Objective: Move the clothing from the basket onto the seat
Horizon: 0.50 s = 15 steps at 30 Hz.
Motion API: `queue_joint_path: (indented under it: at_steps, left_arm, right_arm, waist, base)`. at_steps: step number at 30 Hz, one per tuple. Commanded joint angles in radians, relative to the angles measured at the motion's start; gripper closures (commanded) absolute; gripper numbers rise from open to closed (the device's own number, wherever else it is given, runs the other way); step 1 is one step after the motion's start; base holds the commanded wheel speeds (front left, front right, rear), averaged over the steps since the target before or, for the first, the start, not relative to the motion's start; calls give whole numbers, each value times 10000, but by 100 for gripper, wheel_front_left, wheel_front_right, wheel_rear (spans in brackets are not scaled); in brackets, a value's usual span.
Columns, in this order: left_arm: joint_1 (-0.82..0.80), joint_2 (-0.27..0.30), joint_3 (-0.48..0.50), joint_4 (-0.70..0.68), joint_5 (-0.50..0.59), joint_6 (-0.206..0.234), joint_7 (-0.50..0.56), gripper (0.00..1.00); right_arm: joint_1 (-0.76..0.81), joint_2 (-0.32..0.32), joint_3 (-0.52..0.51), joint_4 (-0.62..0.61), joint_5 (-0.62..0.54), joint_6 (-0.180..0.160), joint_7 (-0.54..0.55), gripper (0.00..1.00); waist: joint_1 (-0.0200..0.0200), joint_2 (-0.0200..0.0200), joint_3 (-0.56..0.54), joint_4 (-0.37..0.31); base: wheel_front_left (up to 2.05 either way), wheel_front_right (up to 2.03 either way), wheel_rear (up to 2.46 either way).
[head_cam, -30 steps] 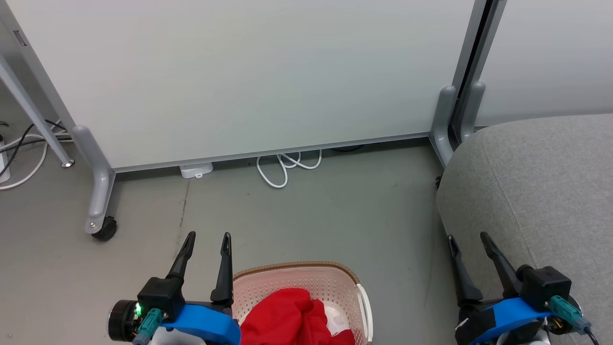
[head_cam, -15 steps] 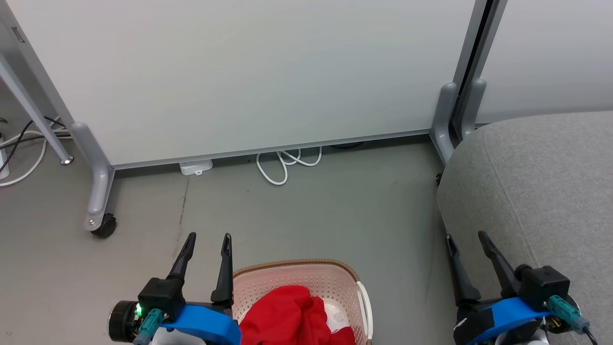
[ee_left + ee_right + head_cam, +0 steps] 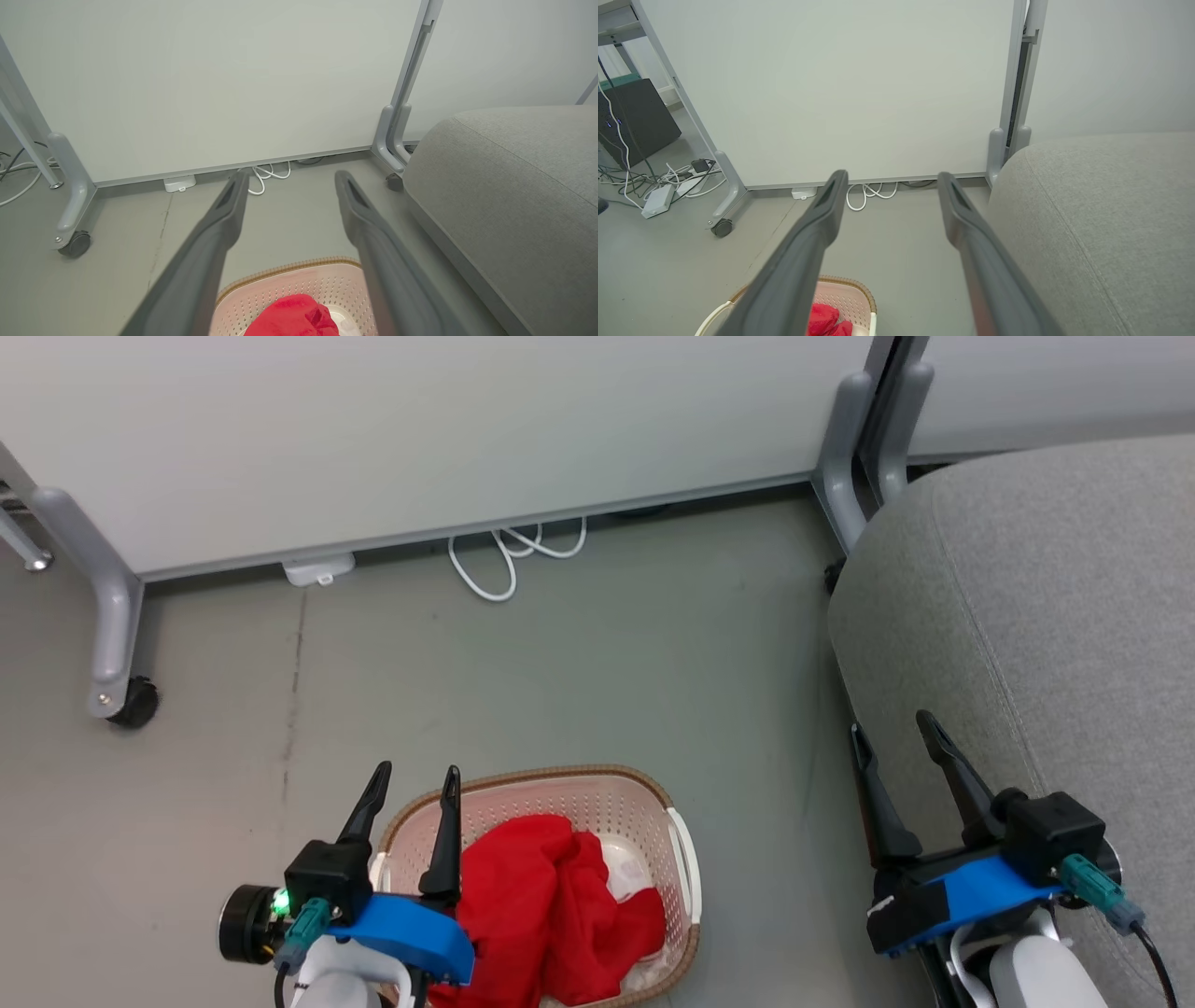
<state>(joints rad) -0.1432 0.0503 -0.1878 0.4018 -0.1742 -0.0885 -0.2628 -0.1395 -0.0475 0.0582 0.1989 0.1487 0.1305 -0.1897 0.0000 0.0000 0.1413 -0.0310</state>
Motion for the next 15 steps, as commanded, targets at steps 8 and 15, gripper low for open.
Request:
queue_joint_path:
  at_steps: [8, 15]
  left_arm:
    - [-1269, 199, -248, 953, 320, -190, -30, 0]
    - [-2099, 430, -451, 2066, 556, -258, -31, 0]
  right_arm:
    - [-1321, -48, 532, -411, -193, 4, -132, 0]
    - [-1995, -44, 988, -470, -96, 4, -327, 0]
  waist:
    - [0, 0, 2243, -906]
    - [0, 0, 3330, -1353]
  base:
    - [0, 0, 0]
    - [0, 0, 0]
